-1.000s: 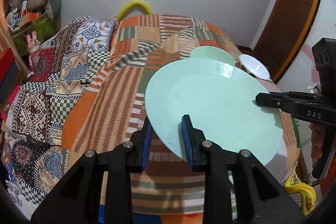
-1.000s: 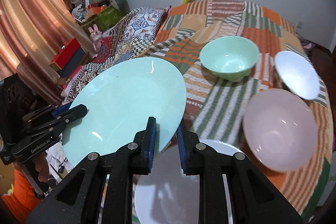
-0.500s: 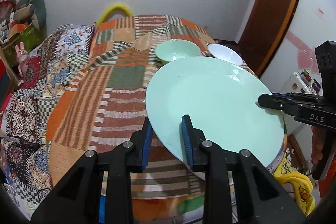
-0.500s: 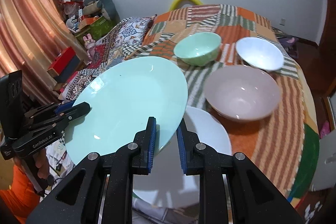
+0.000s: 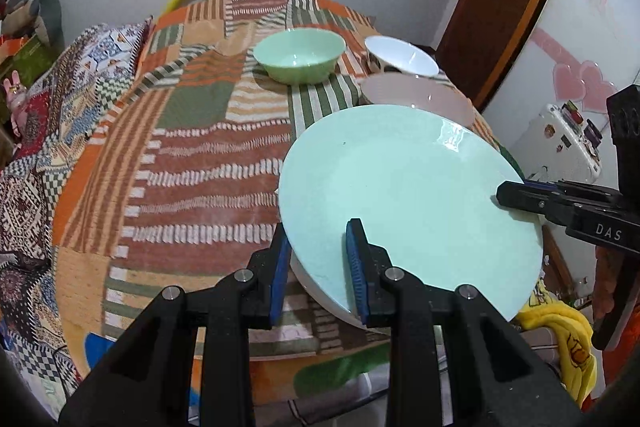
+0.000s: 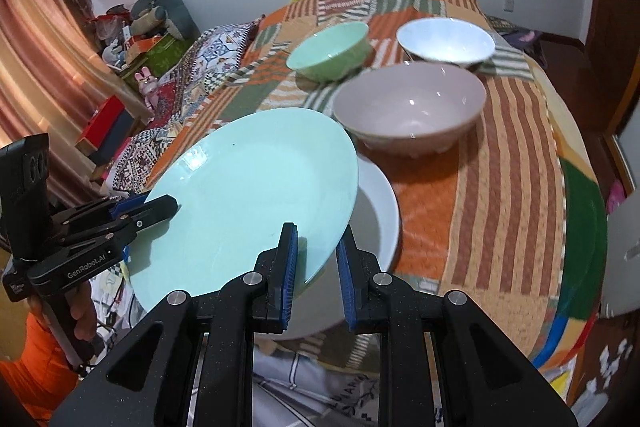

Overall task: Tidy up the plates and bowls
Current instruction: 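Lower the mint green plate onto the white plate while the right gripper holds the stack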

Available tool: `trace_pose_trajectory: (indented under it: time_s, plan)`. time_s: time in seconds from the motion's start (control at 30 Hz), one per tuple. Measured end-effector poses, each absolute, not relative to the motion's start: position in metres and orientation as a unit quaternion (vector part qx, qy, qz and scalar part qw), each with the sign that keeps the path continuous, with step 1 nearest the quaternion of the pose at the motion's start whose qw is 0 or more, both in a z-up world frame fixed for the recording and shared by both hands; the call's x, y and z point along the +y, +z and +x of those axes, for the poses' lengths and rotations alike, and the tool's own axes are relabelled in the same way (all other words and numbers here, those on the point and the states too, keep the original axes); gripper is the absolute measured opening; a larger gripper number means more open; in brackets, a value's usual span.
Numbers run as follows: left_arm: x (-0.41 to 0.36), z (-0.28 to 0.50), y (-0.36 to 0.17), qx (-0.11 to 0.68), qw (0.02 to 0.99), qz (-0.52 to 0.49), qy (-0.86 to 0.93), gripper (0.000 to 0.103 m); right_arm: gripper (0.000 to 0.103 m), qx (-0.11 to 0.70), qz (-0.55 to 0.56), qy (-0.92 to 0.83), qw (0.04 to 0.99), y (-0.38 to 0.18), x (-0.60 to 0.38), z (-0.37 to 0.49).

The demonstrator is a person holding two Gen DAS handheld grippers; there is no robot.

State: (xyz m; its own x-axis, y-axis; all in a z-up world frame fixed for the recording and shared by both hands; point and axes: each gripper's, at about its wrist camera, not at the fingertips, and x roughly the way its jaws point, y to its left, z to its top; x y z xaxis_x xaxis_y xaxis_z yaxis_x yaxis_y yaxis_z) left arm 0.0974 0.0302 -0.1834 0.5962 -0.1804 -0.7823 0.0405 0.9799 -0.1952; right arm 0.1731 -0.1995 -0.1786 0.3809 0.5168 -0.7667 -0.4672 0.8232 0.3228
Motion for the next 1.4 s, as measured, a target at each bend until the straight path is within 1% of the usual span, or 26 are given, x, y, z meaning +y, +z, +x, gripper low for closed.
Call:
trace_pose_trajectory:
  time_s: [0.6,1.4]
  plan:
    - [0.023,0.111,-0.222,0.492,0.863,-0.085,-0.073,0.028,0.018,0.508,0.046,0.273,0.816,-0.21,-0.208,0.17]
    - [0.028,0.125,-0.228,0.489,0.867,-0.08,-0.064,0.028,0.018,0.512,0.039,0.272,0.814,-0.212,-0.201,0.177]
